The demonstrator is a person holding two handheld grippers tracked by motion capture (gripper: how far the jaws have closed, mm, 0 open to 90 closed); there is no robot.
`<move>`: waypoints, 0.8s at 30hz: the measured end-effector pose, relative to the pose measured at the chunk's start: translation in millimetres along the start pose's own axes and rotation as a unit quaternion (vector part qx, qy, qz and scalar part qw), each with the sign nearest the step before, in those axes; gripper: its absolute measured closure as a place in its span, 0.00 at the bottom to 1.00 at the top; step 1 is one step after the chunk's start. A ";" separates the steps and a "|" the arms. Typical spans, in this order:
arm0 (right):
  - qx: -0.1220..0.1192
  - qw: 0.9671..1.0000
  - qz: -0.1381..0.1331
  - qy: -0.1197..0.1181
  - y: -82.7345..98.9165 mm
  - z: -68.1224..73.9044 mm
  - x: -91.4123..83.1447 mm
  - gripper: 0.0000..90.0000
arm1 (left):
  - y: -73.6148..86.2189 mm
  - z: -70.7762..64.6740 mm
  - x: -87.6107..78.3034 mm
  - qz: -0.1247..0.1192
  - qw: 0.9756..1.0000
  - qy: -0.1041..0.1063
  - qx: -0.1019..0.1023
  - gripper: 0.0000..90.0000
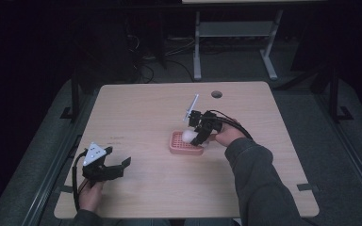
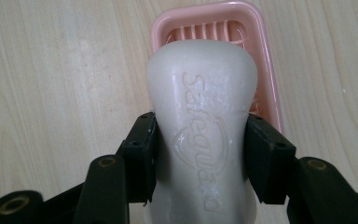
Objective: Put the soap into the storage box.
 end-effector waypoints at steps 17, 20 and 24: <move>0.000 1.000 0.012 0.003 -7.2 -6.8 16.1 0.54 | -0.6 -1.5 0.5 0.000 1.000 0.003 0.000 0.16; 0.002 1.000 0.012 0.001 -7.8 -7.6 17.8 0.54 | -0.6 -1.6 0.6 0.000 1.000 0.003 -0.001 0.16; 0.004 1.000 0.014 0.000 -9.1 -9.0 20.8 0.54 | -0.1 -1.2 0.3 0.002 1.000 0.003 0.001 0.16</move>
Point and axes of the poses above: each handheld gripper's, and its own axes: x roughly forward along the jaws, y roughly out of its underside, z roughly to its left, the point moved 8 cm from there along x, roughly forward along the jaws, and after that the axes turned 6 degrees about -y, right-handed, at the moved point
